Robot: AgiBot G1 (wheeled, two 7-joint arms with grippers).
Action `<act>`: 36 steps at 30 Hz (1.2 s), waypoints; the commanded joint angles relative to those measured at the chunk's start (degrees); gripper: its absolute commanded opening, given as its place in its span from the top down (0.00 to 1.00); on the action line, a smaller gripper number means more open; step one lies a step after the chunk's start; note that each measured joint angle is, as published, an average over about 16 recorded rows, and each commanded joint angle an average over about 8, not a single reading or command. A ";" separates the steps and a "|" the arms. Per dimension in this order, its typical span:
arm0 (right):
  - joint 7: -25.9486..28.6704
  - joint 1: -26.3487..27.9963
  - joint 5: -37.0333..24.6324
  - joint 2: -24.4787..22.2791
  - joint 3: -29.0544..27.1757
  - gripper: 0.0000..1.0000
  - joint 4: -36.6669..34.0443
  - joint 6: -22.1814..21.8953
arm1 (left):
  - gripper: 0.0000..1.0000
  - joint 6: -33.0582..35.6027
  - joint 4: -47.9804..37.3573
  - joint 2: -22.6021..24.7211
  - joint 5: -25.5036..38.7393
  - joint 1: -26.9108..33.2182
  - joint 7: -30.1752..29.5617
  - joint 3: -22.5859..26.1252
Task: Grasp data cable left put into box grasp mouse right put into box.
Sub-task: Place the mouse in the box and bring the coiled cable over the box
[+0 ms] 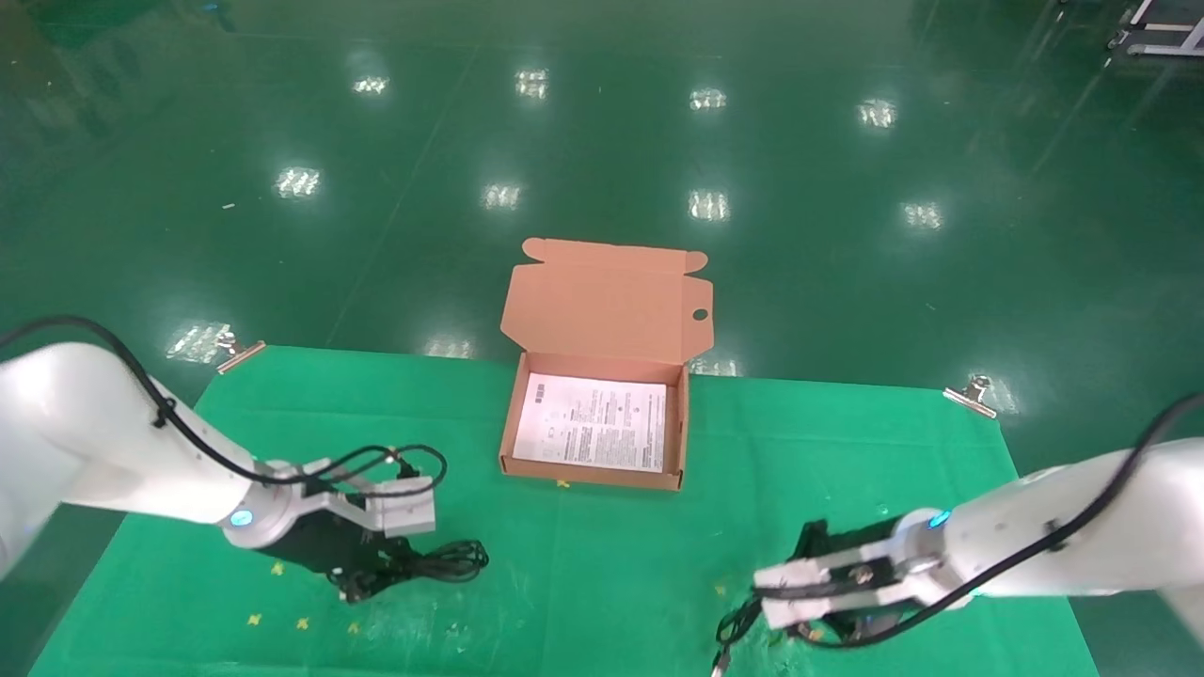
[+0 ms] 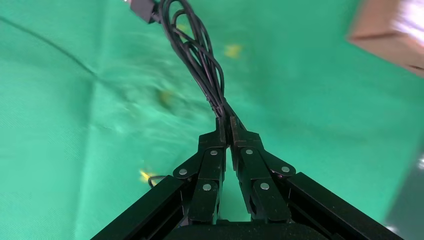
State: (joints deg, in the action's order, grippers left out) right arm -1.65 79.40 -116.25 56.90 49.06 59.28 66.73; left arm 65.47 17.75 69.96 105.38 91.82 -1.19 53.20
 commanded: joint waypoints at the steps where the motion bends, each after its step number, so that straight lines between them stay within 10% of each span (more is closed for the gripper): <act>1: 0.87 0.50 0.64 -1.16 -0.77 1.00 1.01 0.23 | 1.00 0.16 0.68 -0.57 -0.27 0.55 0.25 -0.23; 19: 3.30 9.51 7.27 -5.12 -8.40 1.00 2.54 -1.64 | 1.00 -3.00 12.26 -4.14 2.00 6.31 -3.97 -0.71; 36: -2.34 21.03 10.36 10.06 -11.83 1.00 -10.75 -12.53 | 1.00 -11.82 12.50 -0.85 5.07 12.77 -3.75 -1.41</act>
State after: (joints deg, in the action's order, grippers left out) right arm -4.38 100.39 -105.47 67.00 37.11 48.26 54.31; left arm 53.82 30.00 69.15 110.42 104.45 -4.89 51.85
